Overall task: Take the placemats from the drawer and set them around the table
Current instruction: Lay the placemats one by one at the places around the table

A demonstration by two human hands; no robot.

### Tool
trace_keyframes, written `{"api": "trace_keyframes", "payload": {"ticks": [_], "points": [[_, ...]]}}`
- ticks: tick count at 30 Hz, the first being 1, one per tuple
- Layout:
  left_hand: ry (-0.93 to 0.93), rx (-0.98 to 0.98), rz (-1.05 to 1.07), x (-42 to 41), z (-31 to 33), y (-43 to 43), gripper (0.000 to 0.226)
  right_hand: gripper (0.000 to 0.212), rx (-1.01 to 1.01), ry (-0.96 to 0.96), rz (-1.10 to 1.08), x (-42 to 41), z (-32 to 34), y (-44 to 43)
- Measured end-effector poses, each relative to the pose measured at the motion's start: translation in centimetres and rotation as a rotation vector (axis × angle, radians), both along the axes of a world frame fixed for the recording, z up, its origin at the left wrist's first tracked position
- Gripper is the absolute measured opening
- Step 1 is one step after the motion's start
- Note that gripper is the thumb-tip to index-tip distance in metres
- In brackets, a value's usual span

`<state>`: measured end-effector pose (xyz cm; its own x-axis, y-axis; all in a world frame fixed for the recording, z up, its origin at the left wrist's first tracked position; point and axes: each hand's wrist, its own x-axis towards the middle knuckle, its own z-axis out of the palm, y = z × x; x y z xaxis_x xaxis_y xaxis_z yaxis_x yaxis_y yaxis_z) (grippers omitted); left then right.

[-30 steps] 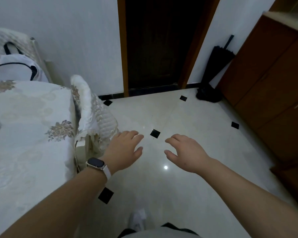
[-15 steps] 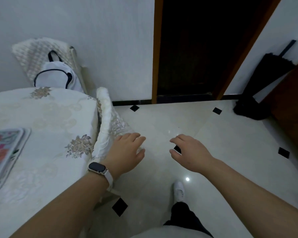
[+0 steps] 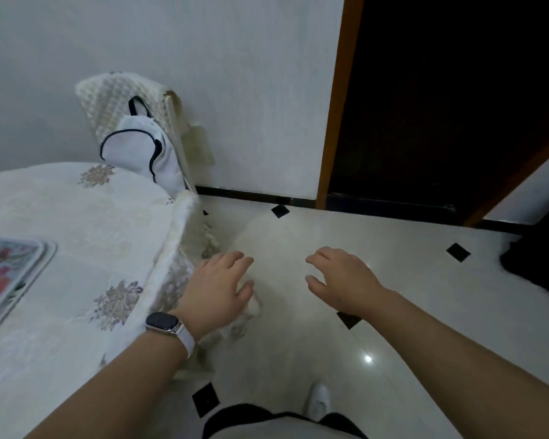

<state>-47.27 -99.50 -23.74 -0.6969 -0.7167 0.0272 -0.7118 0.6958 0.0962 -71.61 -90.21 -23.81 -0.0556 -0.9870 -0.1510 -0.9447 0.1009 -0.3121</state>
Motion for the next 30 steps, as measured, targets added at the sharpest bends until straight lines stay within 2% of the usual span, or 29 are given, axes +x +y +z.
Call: {"api": "trace_keyframes", "payload": {"ticks": [11,23,30], "points": [[0.091,0.064,0.342,5.2,0.1,-5.0,0.045,0.047,-0.05,-0.072,0.293,4.2,0.1,-12.2],[0.203,0.042,0.466,11.3,-1.2,-17.7,0.045,0.042,-0.08,0.036,0.443,9.7,2.6,-27.3],[0.194,0.072,0.557,17.0,-2.8,-20.9,0.049,0.041,-0.082,0.035,0.553,15.5,2.5,-33.7]]}}
